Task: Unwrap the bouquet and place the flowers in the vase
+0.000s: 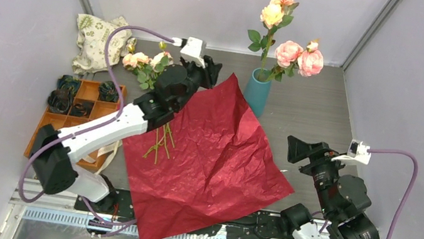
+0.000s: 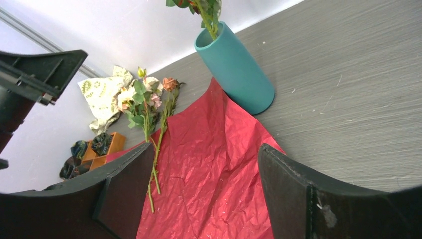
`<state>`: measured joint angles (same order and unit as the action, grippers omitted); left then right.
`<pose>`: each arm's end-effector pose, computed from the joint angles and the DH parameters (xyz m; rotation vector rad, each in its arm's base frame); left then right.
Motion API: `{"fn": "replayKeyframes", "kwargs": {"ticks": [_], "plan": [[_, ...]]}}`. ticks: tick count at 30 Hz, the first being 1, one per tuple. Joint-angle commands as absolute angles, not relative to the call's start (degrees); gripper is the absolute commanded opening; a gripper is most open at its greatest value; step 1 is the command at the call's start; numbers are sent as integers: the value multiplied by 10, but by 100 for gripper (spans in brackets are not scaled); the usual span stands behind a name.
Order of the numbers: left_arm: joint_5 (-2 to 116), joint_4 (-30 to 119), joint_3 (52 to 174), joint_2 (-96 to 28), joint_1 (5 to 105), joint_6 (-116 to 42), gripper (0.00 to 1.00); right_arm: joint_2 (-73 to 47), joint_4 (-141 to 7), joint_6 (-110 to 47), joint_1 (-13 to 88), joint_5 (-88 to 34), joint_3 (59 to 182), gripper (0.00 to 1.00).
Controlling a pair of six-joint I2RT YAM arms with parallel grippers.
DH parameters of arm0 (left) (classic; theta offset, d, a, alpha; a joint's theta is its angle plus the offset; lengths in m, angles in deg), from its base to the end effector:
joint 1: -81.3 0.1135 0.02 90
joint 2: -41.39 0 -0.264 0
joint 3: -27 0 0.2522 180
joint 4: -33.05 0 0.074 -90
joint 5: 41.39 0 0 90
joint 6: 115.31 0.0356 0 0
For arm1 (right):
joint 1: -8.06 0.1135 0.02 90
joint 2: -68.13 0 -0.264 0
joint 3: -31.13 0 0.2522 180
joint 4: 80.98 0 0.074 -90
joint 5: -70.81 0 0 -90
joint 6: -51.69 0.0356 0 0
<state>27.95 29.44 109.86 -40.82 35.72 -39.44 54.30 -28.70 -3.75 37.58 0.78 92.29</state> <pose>0.2493 -0.2365 0.3859 0.1229 1.5227 -0.5669 0.0422 0.0099 0.3528 0.3409 1.6474 0.5602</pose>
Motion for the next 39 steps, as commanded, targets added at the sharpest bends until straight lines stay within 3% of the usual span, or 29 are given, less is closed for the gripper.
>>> {"fn": "replayKeyframes", "kwargs": {"ticks": [1,10,18,23,25,39], "plan": [[229,279,1073,-321,355,-405,36,507,-345,-36,378,3,962,81],[170,402,1036,-108,354,-424,36,384,-445,-57,378,-72,1030,81],[92,589,1067,6,354,-453,35,180,-544,-31,409,-229,1126,81],[21,690,1085,40,354,-480,35,17,-475,-187,648,-28,1254,82],[6,711,1091,47,354,-488,35,-54,-440,-198,700,-2,1321,82],[-49,846,1146,50,354,-511,34,-452,-319,-89,677,-114,1524,79]]}}
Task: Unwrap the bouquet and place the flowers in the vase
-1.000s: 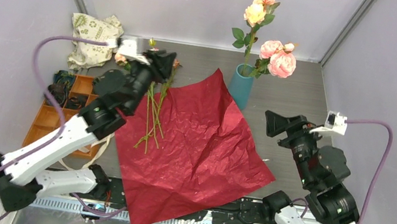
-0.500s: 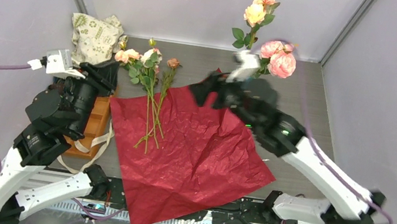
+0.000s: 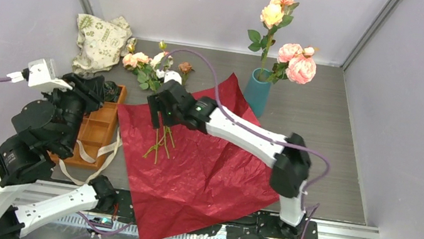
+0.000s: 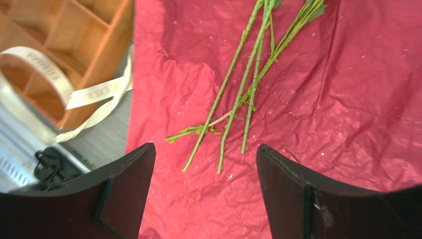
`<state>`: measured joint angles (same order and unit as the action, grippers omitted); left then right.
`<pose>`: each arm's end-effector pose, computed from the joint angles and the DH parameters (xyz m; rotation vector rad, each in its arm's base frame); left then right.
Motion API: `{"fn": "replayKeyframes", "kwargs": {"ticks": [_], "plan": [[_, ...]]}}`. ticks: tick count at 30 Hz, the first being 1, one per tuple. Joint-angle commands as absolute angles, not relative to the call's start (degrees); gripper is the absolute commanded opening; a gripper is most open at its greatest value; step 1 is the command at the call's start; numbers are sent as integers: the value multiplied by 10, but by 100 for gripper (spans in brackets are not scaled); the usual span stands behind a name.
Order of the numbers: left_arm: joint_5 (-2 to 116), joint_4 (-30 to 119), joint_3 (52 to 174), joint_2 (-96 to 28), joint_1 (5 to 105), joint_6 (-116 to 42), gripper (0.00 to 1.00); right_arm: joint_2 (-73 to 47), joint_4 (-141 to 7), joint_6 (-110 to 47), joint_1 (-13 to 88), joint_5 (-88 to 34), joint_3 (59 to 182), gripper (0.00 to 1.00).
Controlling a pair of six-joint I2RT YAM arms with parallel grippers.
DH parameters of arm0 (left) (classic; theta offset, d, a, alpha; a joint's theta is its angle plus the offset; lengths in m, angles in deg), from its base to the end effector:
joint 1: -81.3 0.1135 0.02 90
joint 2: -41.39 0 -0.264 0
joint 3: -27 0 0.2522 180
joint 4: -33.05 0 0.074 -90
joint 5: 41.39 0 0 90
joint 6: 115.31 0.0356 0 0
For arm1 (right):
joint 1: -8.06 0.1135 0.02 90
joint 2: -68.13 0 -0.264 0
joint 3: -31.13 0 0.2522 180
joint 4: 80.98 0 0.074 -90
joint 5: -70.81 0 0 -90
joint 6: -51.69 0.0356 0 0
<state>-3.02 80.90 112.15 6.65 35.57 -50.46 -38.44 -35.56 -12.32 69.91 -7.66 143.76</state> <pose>0.0617 -0.0233 0.4626 -0.4414 1.4862 -0.2936 0.2093 0.3760 0.3241 -0.6056 2.2299 0.5896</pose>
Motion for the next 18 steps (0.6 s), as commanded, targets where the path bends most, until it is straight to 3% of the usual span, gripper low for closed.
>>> {"fn": "replayKeyframes", "kwargs": {"ticks": [1,8,15,18], "plan": [[-45,854,1152,46,354,-511,34,-482,-312,-89,674,-120,1546,78],[-43,871,1148,49,353,-510,34,-653,-280,-83,656,-147,1670,71],[-44,873,1138,74,354,-504,35,-723,-271,-88,635,-127,1714,69],[-46,873,1135,75,354,-502,35,-736,-272,-87,628,-129,1709,60]]}}
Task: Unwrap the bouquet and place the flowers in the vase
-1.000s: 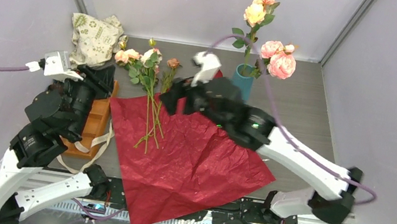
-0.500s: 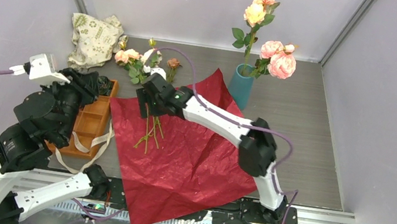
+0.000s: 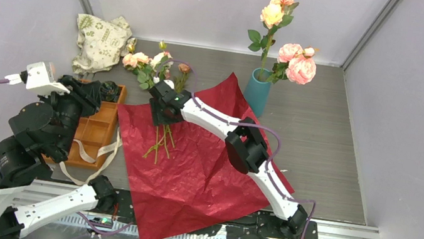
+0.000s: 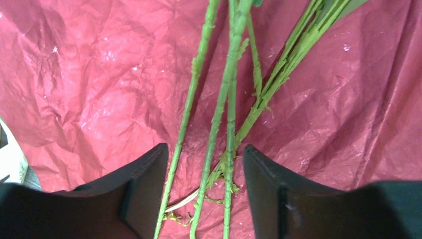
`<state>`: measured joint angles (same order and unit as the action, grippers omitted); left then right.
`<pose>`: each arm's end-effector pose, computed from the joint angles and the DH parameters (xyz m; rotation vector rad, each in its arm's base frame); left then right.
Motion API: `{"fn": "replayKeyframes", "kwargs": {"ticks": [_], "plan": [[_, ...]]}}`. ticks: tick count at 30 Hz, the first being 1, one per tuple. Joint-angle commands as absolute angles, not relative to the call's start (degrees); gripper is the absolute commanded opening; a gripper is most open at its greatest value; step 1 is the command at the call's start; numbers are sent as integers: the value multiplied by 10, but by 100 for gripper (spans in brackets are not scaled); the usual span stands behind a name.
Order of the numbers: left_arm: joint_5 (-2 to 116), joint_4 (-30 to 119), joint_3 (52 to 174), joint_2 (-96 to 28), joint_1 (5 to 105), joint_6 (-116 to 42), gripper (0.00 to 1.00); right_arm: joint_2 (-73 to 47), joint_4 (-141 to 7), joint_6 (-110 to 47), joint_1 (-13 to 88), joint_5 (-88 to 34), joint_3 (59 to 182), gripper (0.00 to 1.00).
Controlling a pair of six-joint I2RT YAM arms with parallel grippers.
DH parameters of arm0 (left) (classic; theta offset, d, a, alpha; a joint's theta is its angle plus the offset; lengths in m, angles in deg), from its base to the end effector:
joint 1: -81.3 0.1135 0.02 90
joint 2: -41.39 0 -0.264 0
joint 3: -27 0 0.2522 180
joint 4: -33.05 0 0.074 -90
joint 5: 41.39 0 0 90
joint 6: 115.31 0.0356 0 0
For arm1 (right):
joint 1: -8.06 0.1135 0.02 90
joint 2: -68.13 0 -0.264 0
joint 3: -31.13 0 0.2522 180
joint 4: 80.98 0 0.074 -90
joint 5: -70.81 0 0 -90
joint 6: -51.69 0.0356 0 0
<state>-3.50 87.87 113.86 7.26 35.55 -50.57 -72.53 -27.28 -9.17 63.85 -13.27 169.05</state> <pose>0.0550 -0.0162 0.4588 -0.4135 1.5437 -0.2341 0.3047 0.4417 0.1776 -0.5616 2.5477 0.4316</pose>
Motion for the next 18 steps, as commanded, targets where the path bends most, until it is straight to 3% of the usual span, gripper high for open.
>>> {"fn": "replayKeyframes", "kwargs": {"ticks": [1,4,8,13,18], "plan": [[-46,873,1135,75,354,-502,35,-736,-274,-87,627,-131,1703,54],[-44,866,1130,72,354,-502,35,-724,-296,-84,627,-132,1670,36],[-39,861,1126,66,354,-503,35,-702,-305,-88,627,-115,1649,24],[-31,859,1125,56,354,-506,35,-645,-301,-101,628,-70,1613,1],[-21,852,1121,47,354,-511,35,-539,-313,-105,629,-35,1502,1]]}}
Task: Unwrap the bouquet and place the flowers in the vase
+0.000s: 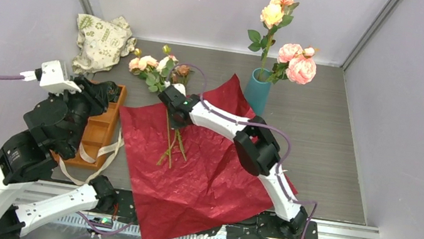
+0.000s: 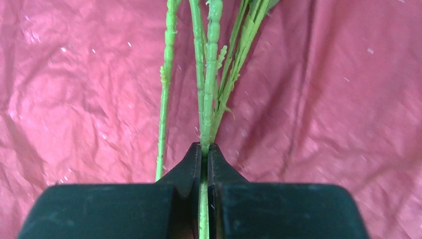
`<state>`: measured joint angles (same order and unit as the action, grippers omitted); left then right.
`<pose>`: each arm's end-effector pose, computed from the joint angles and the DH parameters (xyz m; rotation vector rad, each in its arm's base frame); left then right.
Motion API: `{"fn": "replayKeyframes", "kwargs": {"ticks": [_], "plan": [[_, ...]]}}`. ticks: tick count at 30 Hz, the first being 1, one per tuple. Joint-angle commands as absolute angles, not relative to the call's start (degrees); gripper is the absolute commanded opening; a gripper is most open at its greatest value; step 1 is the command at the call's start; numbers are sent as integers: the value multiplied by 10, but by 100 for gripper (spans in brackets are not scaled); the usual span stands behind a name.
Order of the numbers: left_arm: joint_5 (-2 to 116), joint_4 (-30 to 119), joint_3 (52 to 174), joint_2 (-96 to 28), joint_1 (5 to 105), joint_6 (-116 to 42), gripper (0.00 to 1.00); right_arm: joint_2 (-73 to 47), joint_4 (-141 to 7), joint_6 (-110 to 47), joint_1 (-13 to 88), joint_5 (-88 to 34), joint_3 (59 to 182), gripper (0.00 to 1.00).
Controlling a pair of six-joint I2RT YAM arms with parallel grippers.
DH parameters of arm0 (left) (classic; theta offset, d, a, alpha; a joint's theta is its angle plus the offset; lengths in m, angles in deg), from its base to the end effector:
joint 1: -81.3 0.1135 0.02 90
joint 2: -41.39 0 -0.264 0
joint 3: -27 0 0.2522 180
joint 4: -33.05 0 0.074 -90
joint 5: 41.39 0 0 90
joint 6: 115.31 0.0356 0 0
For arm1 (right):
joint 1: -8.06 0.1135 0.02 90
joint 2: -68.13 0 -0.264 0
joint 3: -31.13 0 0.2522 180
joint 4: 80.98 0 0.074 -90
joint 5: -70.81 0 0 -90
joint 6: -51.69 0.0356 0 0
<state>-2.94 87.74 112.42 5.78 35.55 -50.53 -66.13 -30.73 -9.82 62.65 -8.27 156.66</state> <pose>0.0646 -0.0263 0.4517 -0.3841 1.5818 -0.2081 0.3008 0.4115 0.1709 -0.5195 2.5466 0.2923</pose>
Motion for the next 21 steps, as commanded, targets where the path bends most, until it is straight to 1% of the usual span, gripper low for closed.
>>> {"fn": "replayKeyframes", "kwargs": {"ticks": [1,8,11,12,13,15,16,18,19,21], "plan": [[-19,852,1121,45,354,-512,35,-512,-321,-104,630,-32,1472,1],[-8,838,1114,35,354,-516,35,-334,-344,-85,636,-33,1280,1],[-3,835,1113,29,354,-518,35,-287,-331,-73,637,-29,1219,2],[-1,834,1113,26,354,-518,35,-278,-325,-71,636,-28,1204,7],[1,831,1112,24,354,-519,35,-270,-316,-69,637,-23,1191,15],[6,827,1111,18,354,-519,35,-259,-299,-66,636,-8,1176,38],[9,827,1111,16,354,-519,35,-255,-295,-66,636,1,1170,46],[15,824,1111,11,354,-519,35,-251,-290,-68,636,18,1168,55],[17,824,1112,9,354,-520,35,-252,-289,-71,636,24,1172,57],[20,825,1115,6,354,-520,35,-255,-286,-78,636,41,1188,57]]}}
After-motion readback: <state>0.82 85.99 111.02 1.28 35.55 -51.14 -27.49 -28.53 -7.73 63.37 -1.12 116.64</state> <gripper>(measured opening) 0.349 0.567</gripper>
